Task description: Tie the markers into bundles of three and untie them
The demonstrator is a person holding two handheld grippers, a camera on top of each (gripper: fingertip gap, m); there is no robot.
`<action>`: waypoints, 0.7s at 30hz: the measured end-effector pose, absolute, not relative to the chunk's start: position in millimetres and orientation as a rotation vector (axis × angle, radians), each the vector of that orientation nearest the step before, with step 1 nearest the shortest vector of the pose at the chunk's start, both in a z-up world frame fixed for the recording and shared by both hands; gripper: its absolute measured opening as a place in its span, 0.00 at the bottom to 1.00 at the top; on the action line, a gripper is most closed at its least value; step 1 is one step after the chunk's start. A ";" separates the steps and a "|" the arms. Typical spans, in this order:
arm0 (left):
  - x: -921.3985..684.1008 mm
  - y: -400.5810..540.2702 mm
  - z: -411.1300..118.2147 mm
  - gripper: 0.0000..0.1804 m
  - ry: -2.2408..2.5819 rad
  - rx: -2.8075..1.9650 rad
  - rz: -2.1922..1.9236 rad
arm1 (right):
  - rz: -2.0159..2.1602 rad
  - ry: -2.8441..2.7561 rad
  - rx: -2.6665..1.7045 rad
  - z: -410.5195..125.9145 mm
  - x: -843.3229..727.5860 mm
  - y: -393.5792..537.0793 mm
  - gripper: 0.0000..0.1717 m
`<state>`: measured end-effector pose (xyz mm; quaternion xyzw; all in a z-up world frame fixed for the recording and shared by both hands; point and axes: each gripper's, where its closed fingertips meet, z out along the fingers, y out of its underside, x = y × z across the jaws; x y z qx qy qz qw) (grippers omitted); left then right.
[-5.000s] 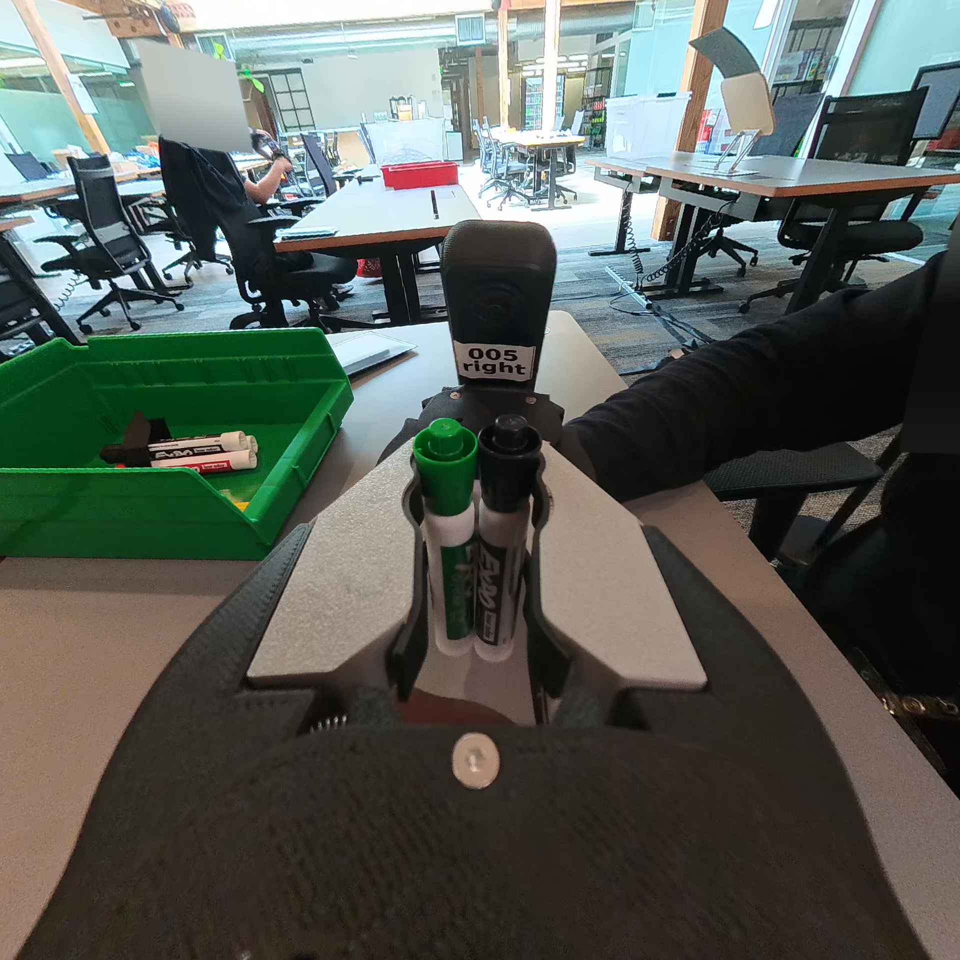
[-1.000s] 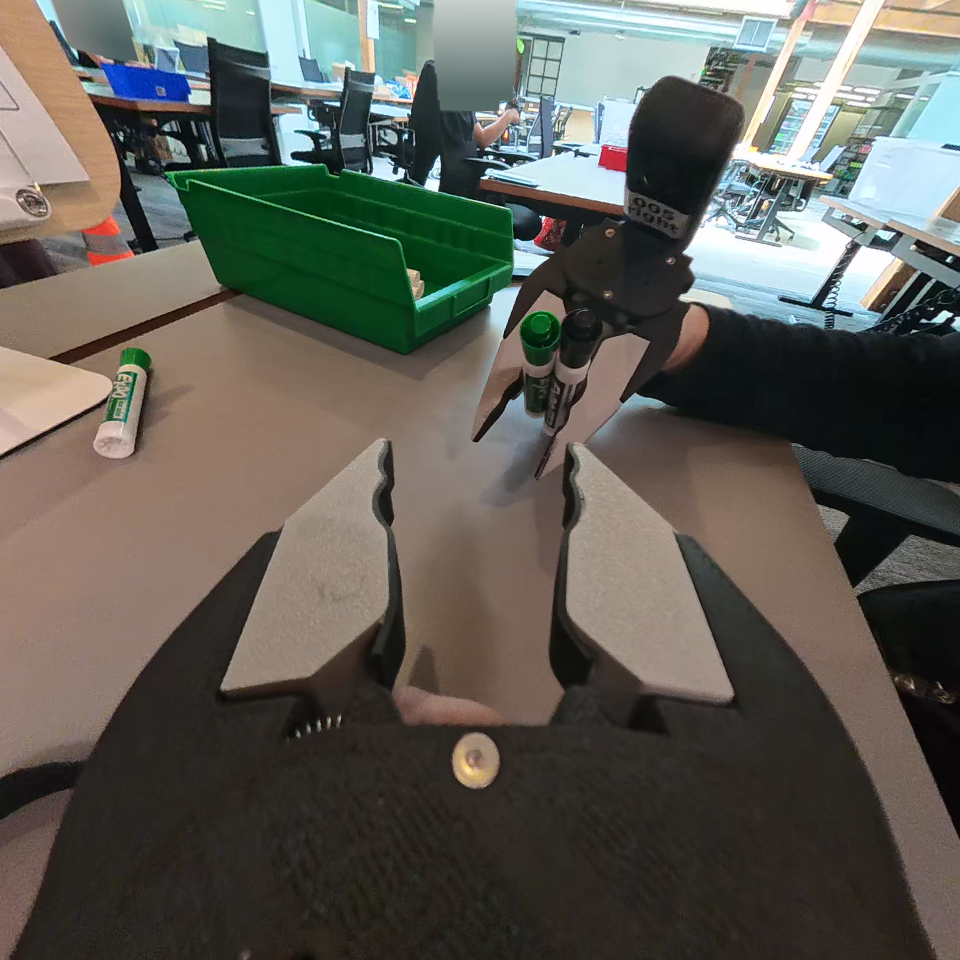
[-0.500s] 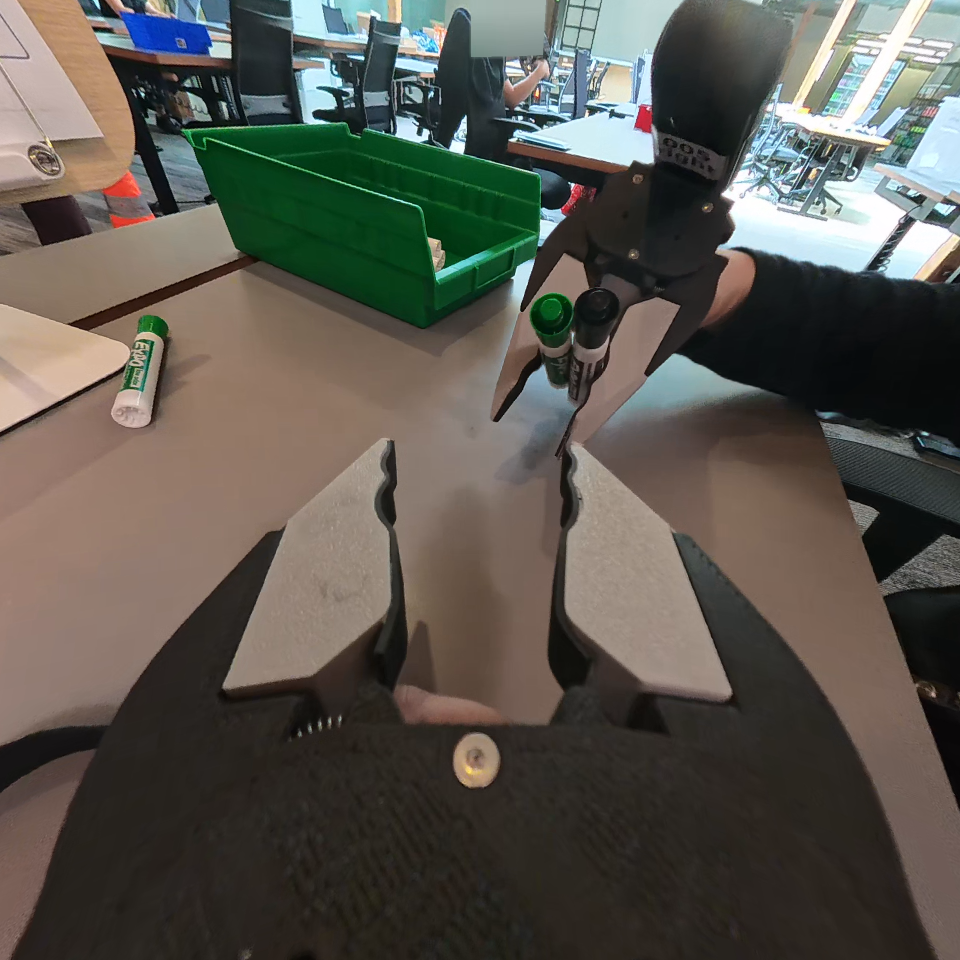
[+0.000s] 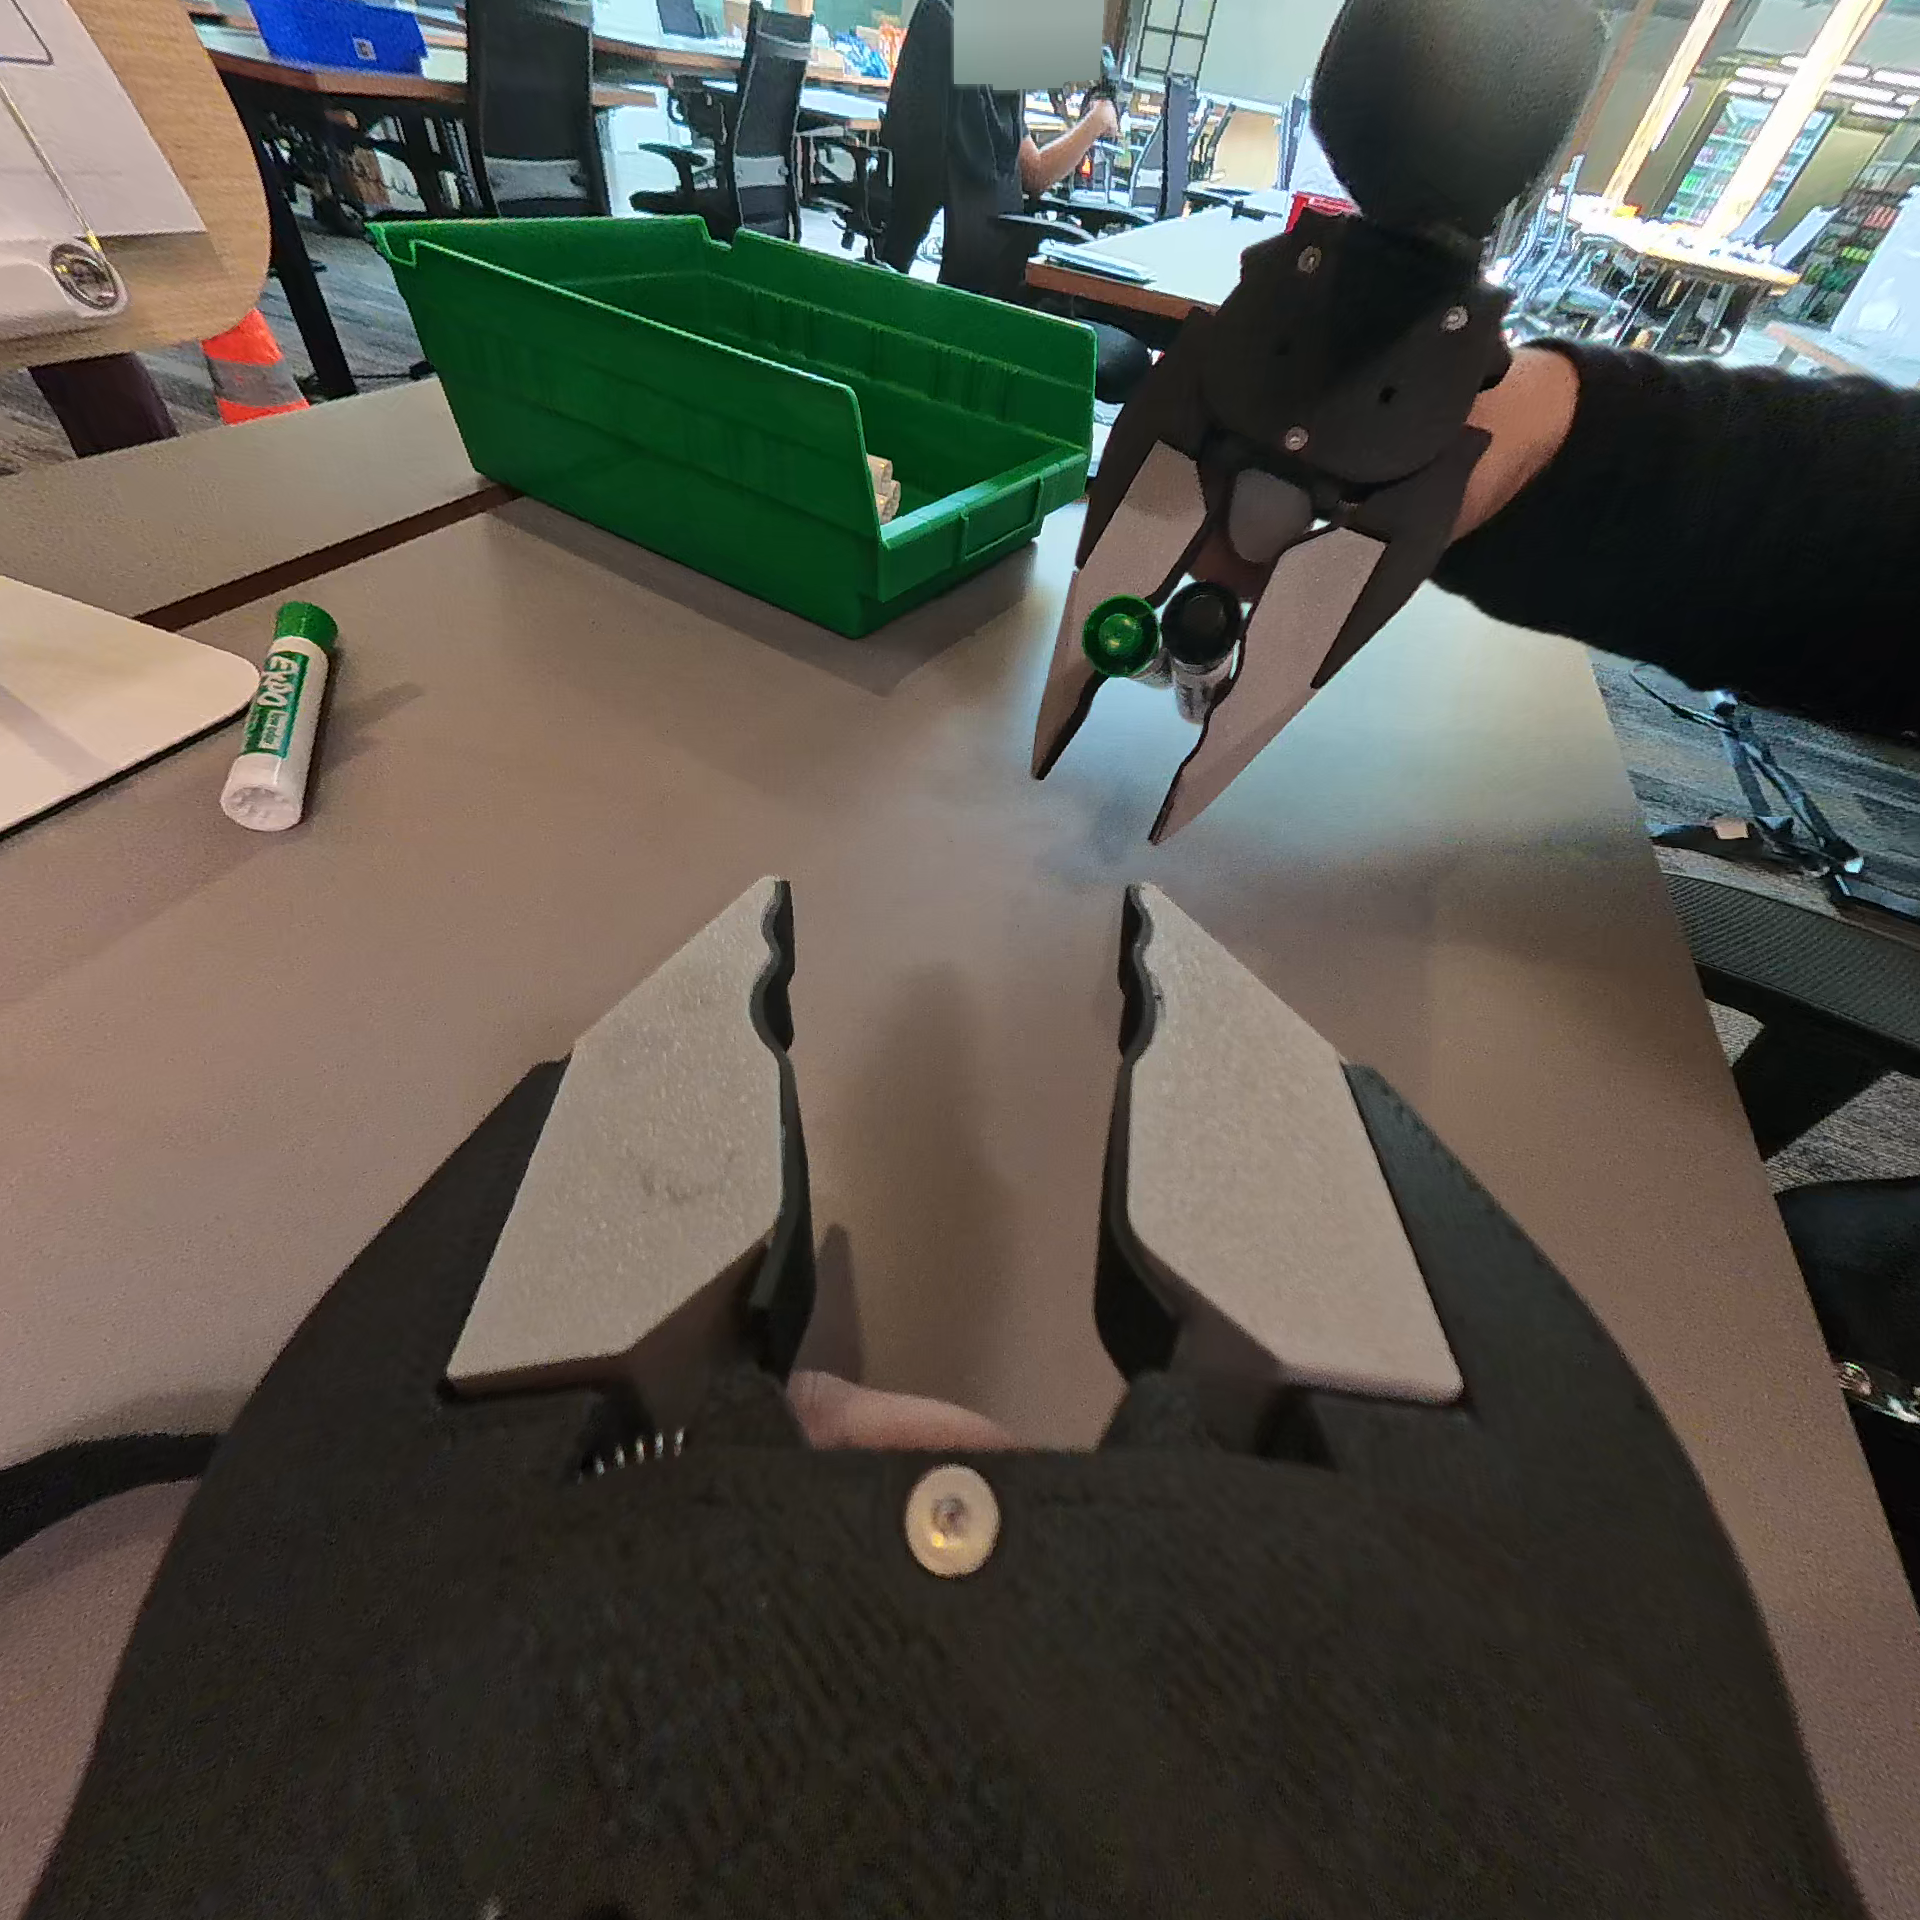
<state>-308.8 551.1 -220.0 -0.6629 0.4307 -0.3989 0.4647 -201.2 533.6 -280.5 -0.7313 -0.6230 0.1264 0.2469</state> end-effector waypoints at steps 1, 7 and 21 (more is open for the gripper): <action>-308.8 551.3 -220.8 0.34 1.059 -1.632 -0.978 | 0.333 -1.711 -2.006 -281.1 -198.2 533.0 0.22; -307.9 549.7 -222.0 0.34 1.067 -1.638 -0.983 | 0.259 -1.798 -2.058 -284.2 -183.1 527.8 0.22; -306.6 547.1 -223.0 0.34 1.081 -1.641 -0.987 | 0.158 -1.876 -2.128 -296.5 -165.0 523.5 0.22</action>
